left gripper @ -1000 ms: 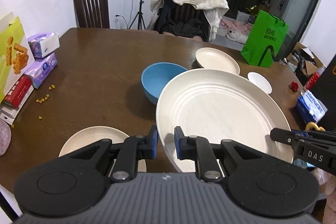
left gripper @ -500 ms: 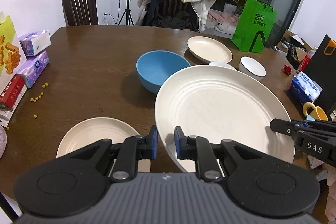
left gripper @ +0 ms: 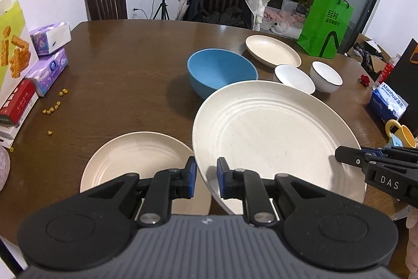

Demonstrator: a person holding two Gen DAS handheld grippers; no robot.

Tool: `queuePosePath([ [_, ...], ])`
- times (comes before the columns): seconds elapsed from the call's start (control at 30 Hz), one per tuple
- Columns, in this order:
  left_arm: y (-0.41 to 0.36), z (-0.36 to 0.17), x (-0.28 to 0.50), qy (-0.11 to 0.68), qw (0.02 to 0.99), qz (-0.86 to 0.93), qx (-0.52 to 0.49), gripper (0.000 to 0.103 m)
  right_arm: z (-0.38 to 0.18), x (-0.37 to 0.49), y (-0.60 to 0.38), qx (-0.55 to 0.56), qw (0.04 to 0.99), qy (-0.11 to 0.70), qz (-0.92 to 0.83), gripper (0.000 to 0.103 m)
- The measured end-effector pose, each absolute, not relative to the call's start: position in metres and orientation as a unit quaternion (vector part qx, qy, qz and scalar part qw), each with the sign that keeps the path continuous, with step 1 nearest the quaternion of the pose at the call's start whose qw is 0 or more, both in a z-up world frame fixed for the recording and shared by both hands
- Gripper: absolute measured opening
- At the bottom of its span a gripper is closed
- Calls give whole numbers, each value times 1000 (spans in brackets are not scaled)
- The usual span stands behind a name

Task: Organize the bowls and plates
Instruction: 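Lower the held cream plate onto the placed cream plate with both tools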

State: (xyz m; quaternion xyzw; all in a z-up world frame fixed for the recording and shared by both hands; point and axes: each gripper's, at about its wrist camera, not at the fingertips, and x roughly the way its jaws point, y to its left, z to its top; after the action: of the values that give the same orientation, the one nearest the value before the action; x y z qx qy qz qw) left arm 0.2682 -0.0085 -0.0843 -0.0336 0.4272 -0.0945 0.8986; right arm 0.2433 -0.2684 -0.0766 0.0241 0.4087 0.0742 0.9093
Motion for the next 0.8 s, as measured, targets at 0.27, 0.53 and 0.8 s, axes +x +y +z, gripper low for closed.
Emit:
queuePosePath([
  [0.27,11,-92,272,434,896,-86,-37,17,-84,250,-246,13,907,413,84,16],
  [0.53,31,-100,277,441,893,-75,-42,17,-94,257,-226,4,904,417,96,16],
  [0.8,49,-106,279,446,891,-65,-48,17,-101,264,-208,-3,899,423,108,16],
])
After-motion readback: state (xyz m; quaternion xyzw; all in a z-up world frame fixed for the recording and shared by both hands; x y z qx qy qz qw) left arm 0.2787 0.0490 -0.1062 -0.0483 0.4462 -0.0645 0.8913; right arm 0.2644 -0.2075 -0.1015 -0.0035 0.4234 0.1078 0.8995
